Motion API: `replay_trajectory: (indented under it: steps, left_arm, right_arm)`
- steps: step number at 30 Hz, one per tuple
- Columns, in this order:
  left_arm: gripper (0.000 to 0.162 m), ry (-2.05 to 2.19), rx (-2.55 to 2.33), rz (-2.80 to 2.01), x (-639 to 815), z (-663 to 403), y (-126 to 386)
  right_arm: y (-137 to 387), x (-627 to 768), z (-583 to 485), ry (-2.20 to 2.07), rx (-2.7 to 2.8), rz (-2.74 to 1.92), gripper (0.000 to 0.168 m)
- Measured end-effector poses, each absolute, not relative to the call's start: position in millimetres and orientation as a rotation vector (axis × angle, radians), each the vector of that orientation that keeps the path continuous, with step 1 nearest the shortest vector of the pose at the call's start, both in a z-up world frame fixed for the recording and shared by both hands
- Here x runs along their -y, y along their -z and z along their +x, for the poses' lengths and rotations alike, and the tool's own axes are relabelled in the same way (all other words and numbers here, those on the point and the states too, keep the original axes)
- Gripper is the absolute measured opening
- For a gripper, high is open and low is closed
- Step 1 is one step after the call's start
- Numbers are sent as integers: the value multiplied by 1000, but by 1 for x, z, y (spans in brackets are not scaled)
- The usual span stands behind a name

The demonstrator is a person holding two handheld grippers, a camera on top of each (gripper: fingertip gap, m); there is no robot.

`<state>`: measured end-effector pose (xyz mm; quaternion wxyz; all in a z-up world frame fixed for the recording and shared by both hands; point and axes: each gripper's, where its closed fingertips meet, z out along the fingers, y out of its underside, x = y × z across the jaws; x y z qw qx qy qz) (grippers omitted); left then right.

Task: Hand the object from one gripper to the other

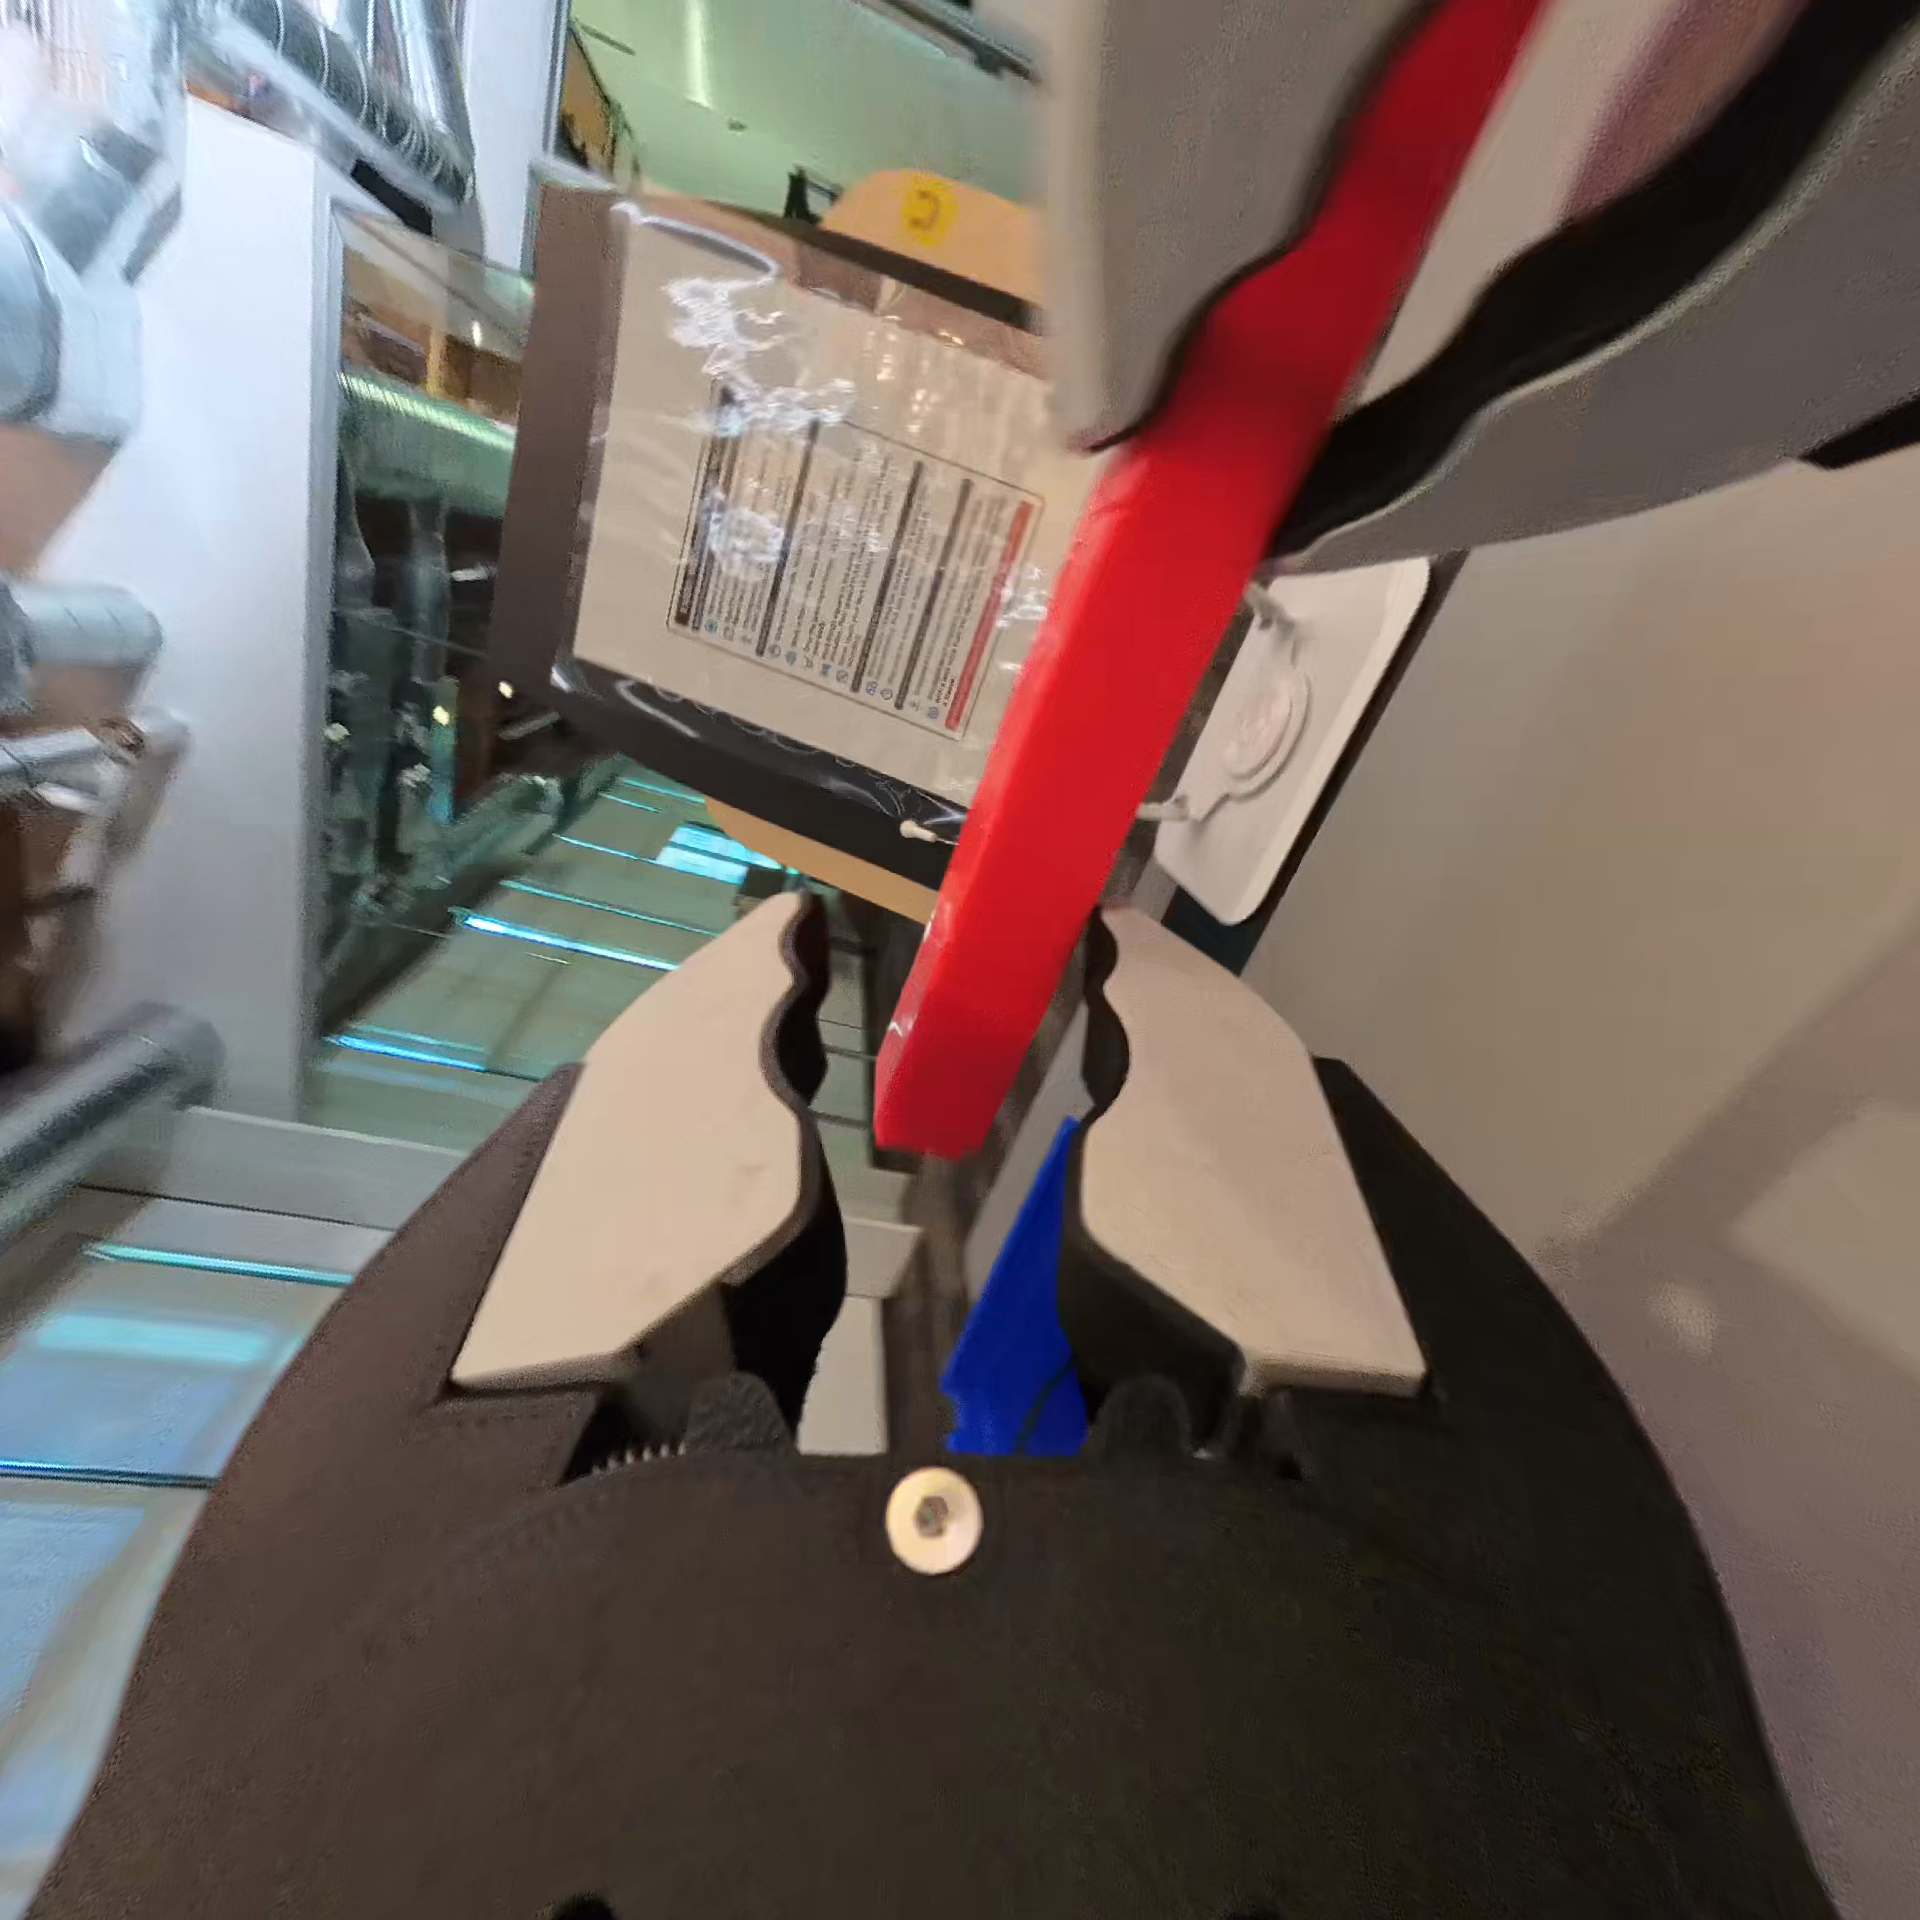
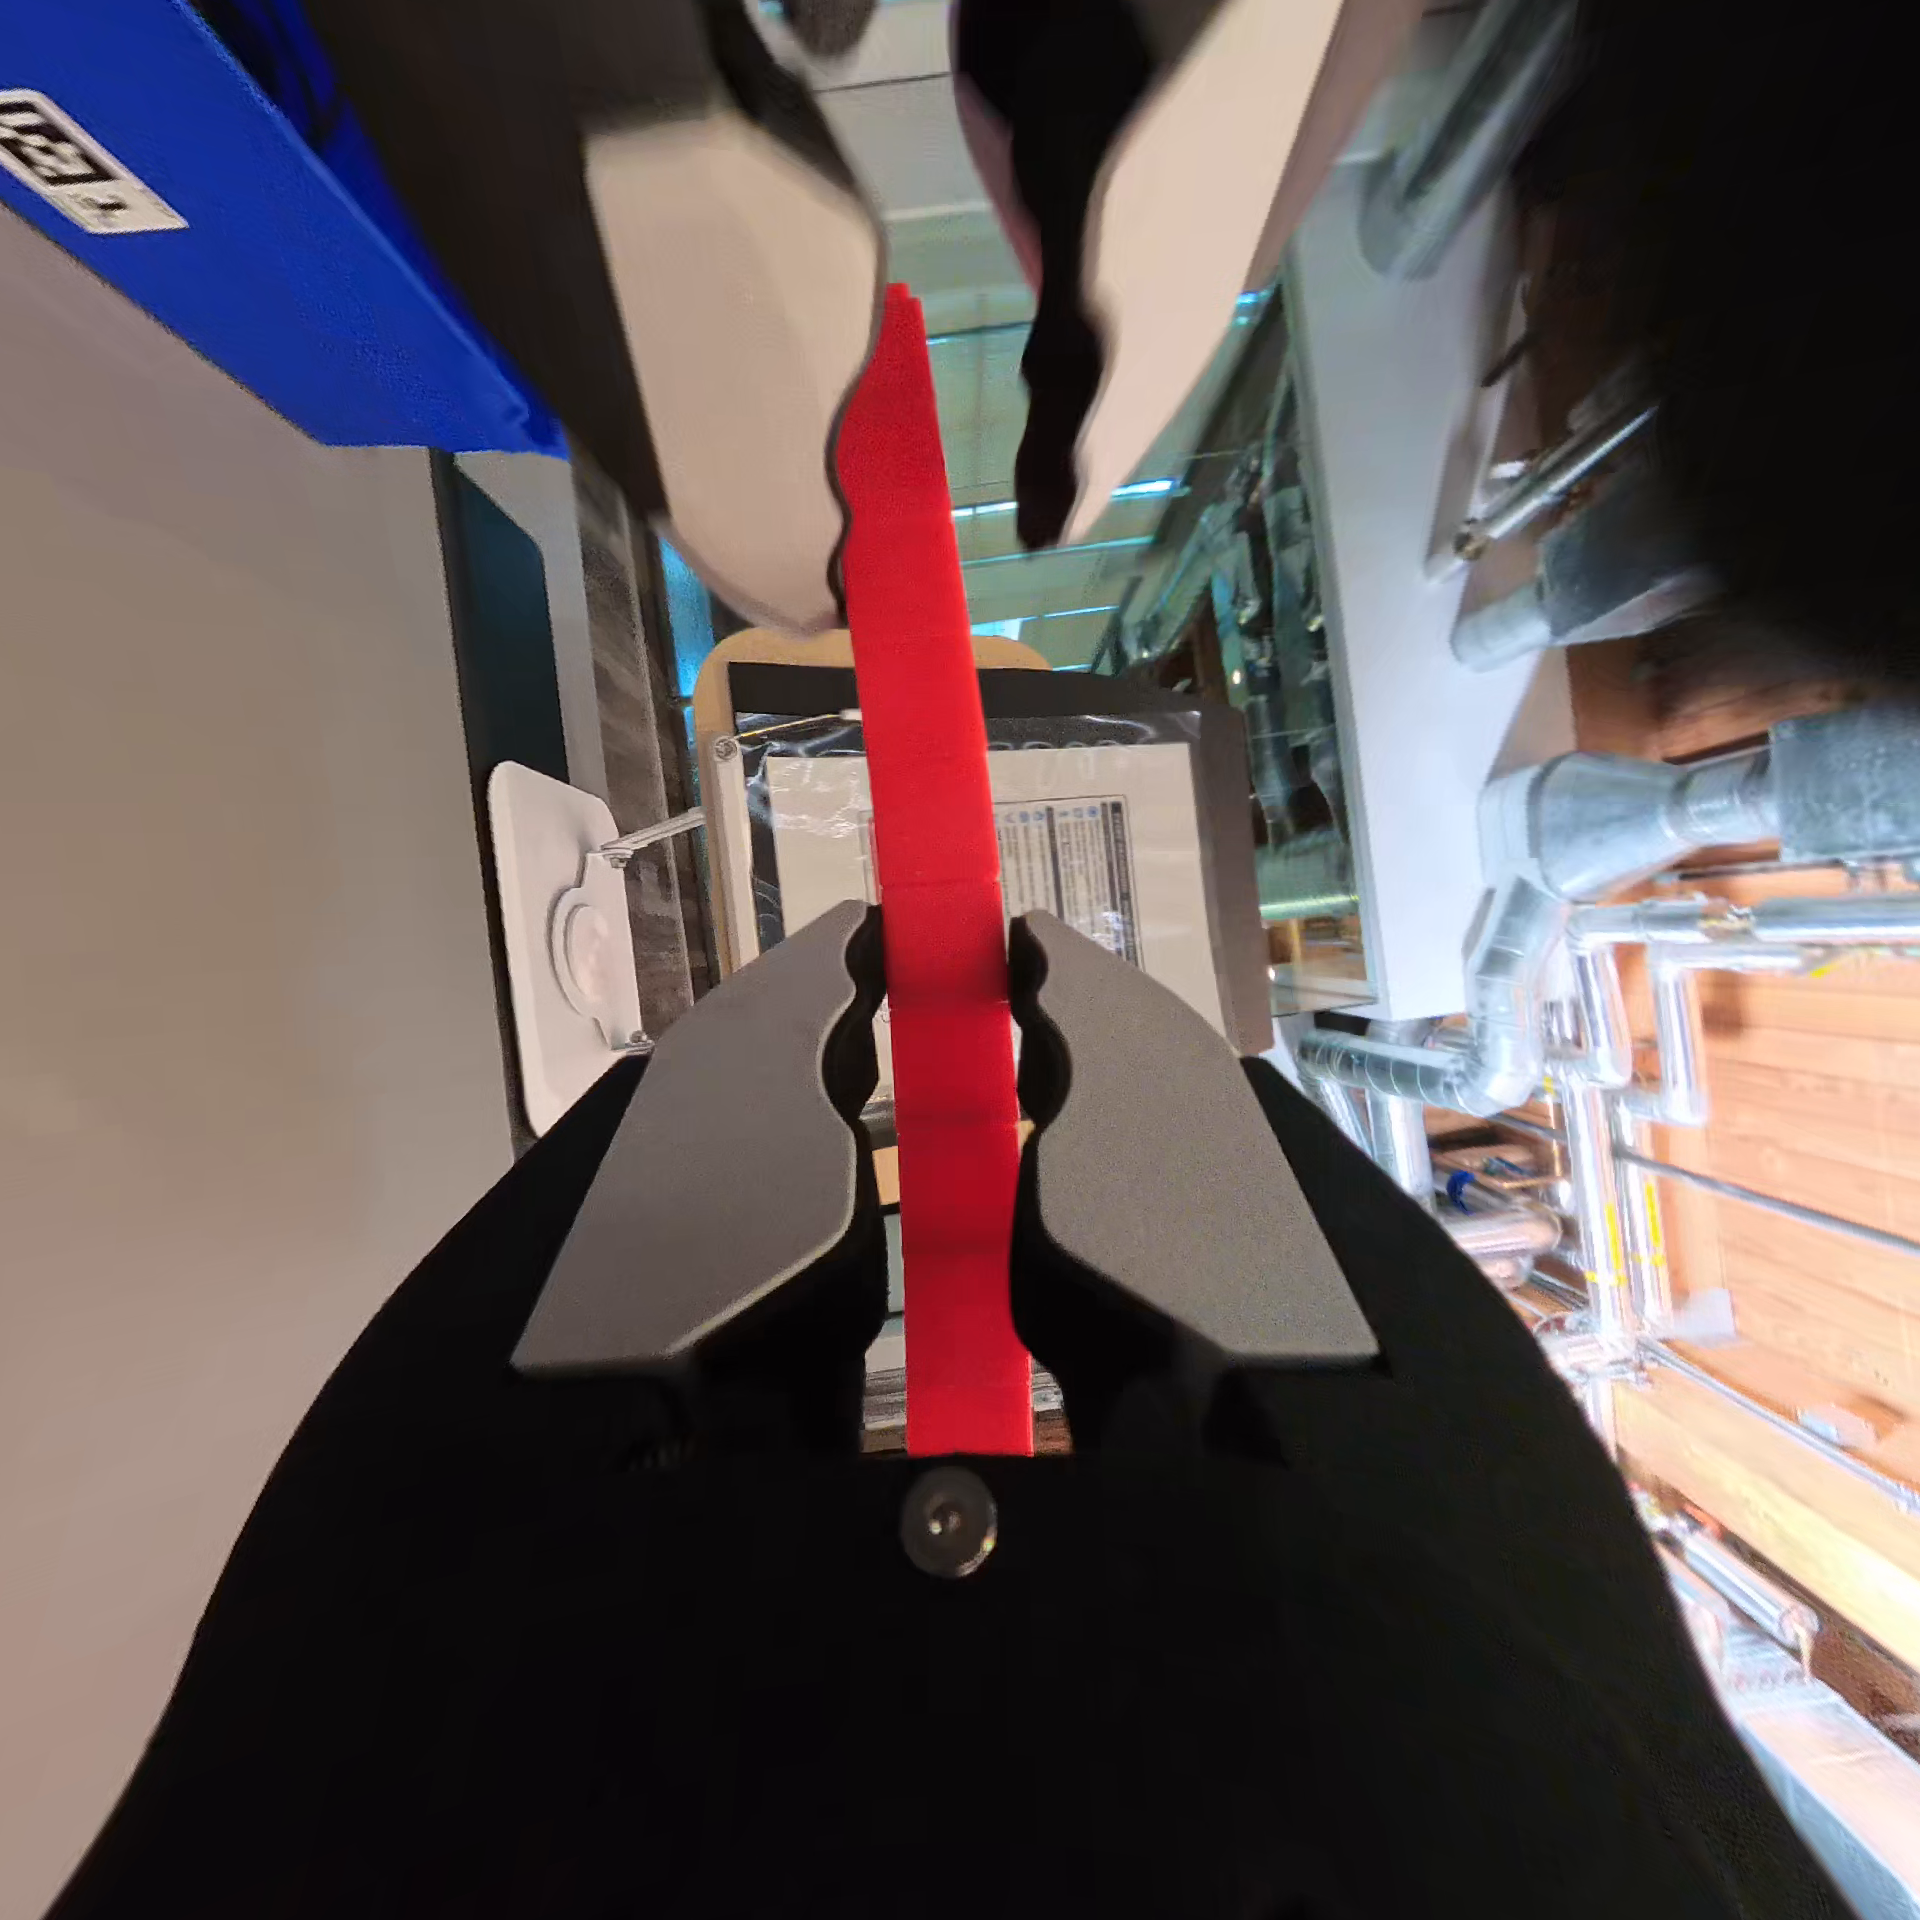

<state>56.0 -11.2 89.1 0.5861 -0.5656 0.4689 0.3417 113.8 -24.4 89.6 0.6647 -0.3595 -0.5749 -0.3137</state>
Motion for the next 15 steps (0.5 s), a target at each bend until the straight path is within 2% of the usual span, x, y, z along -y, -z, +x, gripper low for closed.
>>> replay_trajectory:
  steps: [3, 9, 13, 15]
  left_arm:
    - [63, -589, -953, -1317, 27, 42, -122]
    - [60, -64, -632, -1218, 60, 9, -187]
    - [60, 240, -716, -1248, 69, 28, -179]
    - [68, 278, -793, -1330, 60, 43, -158]
  right_arm:
    - [-104, 20, 127, 669, 1202, -828, 23]
    - [-141, 20, 150, 314, 872, -893, 23]
    - [-159, 33, 154, -183, 665, -920, 23]
    - [-166, 42, 152, -521, 582, -931, 23]
